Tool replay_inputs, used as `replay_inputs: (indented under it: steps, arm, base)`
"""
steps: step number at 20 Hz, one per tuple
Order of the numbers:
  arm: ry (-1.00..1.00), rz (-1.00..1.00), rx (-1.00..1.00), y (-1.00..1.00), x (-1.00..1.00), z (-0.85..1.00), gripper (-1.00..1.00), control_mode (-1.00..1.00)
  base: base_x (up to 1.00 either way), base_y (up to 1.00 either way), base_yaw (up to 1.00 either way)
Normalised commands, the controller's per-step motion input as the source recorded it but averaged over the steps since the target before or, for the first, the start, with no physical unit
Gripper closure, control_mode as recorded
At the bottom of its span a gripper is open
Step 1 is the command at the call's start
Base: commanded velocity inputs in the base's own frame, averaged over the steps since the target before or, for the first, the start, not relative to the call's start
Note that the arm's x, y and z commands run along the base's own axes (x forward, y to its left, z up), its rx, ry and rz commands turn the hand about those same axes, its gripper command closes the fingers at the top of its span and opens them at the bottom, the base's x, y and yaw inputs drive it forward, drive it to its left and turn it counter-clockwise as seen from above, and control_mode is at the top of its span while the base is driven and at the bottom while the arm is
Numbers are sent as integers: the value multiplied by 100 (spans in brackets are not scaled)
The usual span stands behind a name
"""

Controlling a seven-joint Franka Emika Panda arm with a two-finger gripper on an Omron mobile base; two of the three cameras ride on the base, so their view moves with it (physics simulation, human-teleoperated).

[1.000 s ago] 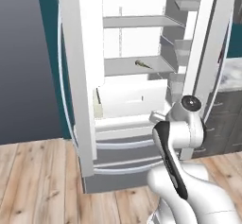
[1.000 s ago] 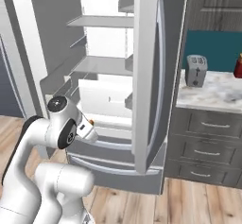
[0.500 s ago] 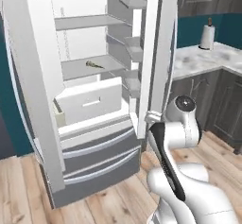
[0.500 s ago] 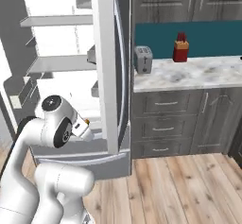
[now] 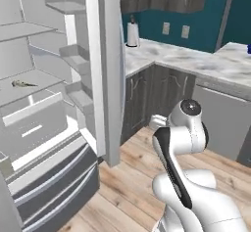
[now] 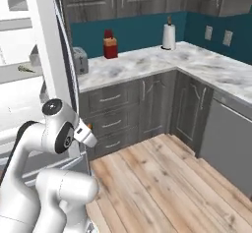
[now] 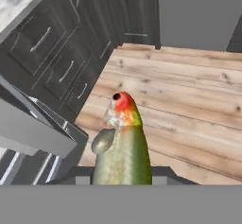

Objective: Gather the potato and avocado from the fridge and place them on a tray on the dining counter. Then gather the fishs from the fridge and place them on the other tray.

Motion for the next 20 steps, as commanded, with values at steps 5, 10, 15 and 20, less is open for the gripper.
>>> replay_inputs:
  steps: [5,10,15,20]
  arm:
    - [0,0,0,0,0,0,100,100]
    - [0,0,0,0,0,0,100,100]
    - [0,0,0,0,0,0,100,100]
    - [0,0,0,0,0,0,100,100]
  base:
    - [11,-23,-63]
    - [37,-9,-63]
    - [67,0,-57]
    - [78,1,-42]
